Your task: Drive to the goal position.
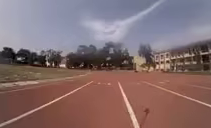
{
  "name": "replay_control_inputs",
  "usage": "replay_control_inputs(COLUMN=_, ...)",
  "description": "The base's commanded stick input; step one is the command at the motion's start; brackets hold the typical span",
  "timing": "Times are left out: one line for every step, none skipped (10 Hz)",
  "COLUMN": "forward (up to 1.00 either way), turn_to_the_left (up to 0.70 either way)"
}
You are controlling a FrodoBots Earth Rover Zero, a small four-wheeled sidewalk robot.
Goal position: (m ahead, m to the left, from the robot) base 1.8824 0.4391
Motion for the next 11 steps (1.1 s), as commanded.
replay_control_inputs(forward=0.70, turn_to_the_left=0.00)
replay_control_inputs(forward=0.70, turn_to_the_left=0.00)
replay_control_inputs(forward=0.70, turn_to_the_left=0.00)
replay_control_inputs(forward=0.70, turn_to_the_left=0.00)
replay_control_inputs(forward=0.70, turn_to_the_left=0.00)
replay_control_inputs(forward=0.70, turn_to_the_left=0.00)
replay_control_inputs(forward=0.70, turn_to_the_left=0.00)
replay_control_inputs(forward=0.70, turn_to_the_left=0.00)
replay_control_inputs(forward=0.70, turn_to_the_left=0.00)
replay_control_inputs(forward=0.70, turn_to_the_left=0.00)
replay_control_inputs(forward=0.70, turn_to_the_left=0.00)
